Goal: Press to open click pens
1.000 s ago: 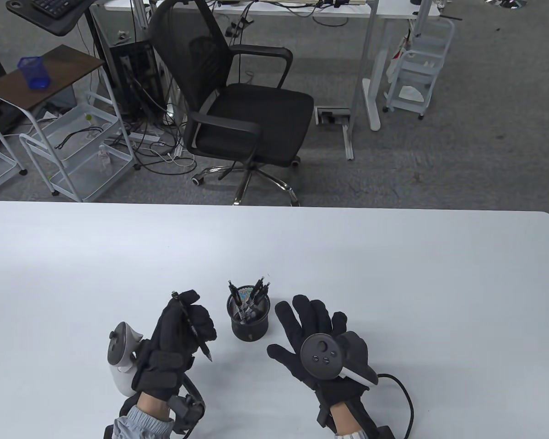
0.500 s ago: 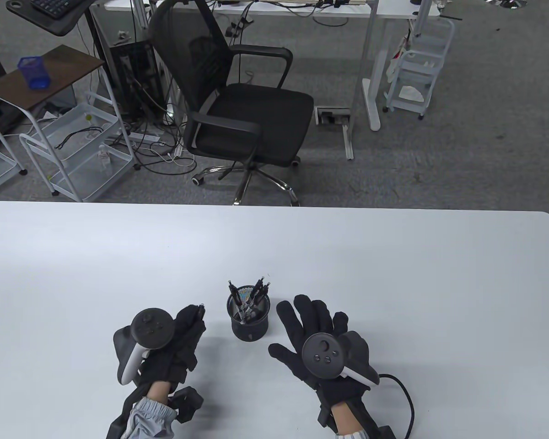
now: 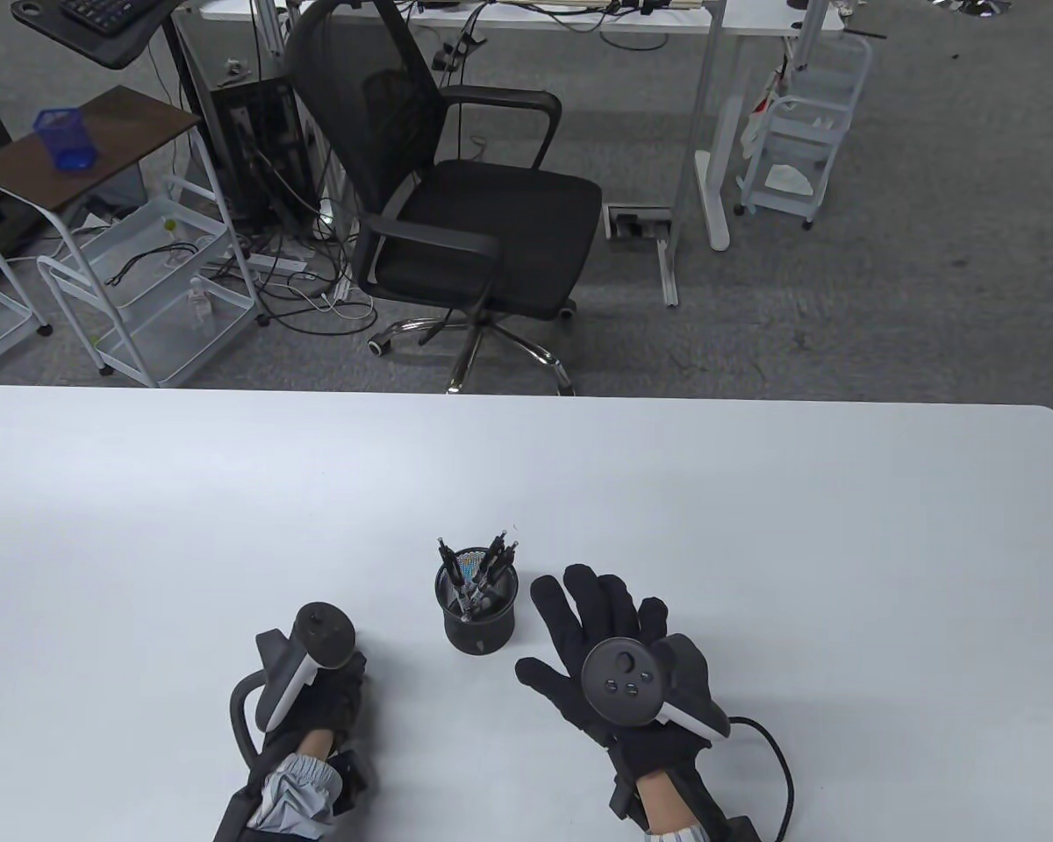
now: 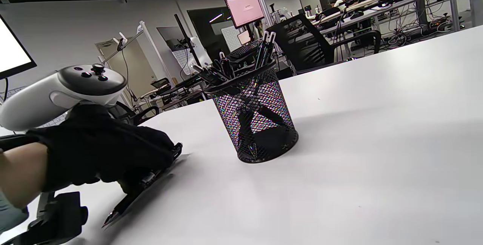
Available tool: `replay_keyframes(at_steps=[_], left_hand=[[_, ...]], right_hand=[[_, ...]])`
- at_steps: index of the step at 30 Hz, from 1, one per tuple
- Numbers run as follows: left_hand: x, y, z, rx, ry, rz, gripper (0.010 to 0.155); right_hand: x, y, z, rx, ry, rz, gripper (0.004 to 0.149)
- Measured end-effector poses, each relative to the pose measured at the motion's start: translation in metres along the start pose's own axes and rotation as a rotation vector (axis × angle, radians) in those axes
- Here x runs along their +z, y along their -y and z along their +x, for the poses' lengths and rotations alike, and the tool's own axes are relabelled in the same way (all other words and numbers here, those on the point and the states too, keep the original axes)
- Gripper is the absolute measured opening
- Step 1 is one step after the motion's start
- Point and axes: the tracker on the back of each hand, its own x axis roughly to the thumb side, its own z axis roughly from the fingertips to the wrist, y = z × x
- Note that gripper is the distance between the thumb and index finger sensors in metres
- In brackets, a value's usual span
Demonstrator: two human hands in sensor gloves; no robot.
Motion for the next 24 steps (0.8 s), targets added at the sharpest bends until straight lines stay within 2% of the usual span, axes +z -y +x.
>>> replay_keyframes(at_steps=[10,24], left_hand=[[-0.0004,0.0039,-0.0024,-0.015,-0.014,-0.001,0.054],[-0.0013,0.0061,-0.0012,-0.051,-0.002,-0.026,0.065]], right_hand=[[0.0010,0.0011,0.0016,-0.001,0.014,-0.013,0.076],[0.0012,0.0016,0.0012,-0.001,0.012,-0.013,0.076]])
